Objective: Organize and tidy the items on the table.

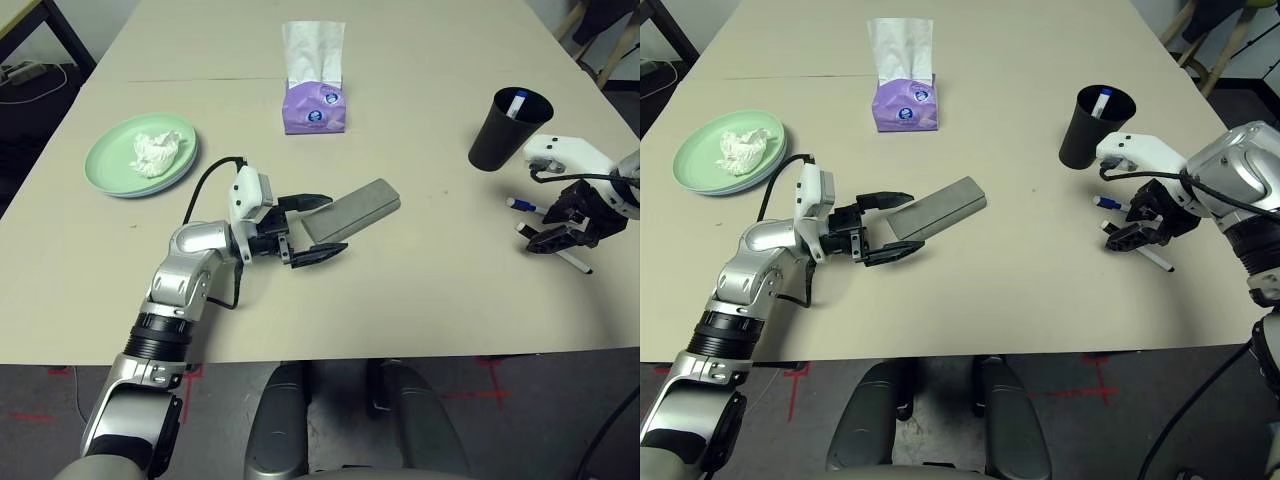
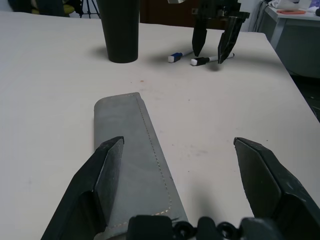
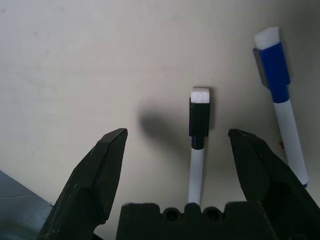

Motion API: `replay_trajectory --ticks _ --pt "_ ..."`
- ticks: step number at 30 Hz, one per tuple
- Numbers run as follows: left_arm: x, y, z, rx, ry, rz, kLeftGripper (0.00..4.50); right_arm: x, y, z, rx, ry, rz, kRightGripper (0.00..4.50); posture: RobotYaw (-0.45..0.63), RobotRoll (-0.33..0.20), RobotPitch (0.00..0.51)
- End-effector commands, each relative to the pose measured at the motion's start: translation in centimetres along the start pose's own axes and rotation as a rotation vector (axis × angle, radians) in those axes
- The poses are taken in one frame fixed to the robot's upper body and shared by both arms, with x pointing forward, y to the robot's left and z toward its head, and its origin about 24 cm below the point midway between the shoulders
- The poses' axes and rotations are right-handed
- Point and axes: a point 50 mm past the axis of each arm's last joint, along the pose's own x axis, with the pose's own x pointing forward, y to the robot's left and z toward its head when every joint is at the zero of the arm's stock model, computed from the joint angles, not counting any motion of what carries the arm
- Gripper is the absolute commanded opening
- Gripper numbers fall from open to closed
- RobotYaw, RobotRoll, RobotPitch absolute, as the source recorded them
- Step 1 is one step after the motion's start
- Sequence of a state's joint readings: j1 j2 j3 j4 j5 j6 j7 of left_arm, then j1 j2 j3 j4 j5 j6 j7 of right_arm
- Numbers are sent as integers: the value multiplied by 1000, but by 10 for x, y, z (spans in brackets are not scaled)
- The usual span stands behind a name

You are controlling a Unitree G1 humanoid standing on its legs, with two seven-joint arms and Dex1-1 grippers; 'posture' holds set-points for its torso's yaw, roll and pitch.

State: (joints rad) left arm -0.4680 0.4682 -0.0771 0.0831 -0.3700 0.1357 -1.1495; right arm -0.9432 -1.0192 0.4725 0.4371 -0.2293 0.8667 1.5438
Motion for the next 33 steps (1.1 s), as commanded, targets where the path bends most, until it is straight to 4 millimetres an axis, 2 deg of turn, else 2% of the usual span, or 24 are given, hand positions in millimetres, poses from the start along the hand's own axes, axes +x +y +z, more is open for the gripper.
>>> replay_trajectory --ticks 1,16,25,33 --pt "-4 -5 -1 -14 4 6 4452 3 -3 -4 7 21 -5 4500 79 0 299" --pt "-4 -8 -3 -19 1 31 4452 -1 -11 16 -50 -3 -32 4500 105 0 299" --pt "-3 -7 -3 -14 -4 45 4452 -5 -7 6 -81 56 -4 4500 101 0 291" --pt "5 -5 -3 -12 -26 47 4452 -6 2 0 -36 64 -70 4500 67 0 279"
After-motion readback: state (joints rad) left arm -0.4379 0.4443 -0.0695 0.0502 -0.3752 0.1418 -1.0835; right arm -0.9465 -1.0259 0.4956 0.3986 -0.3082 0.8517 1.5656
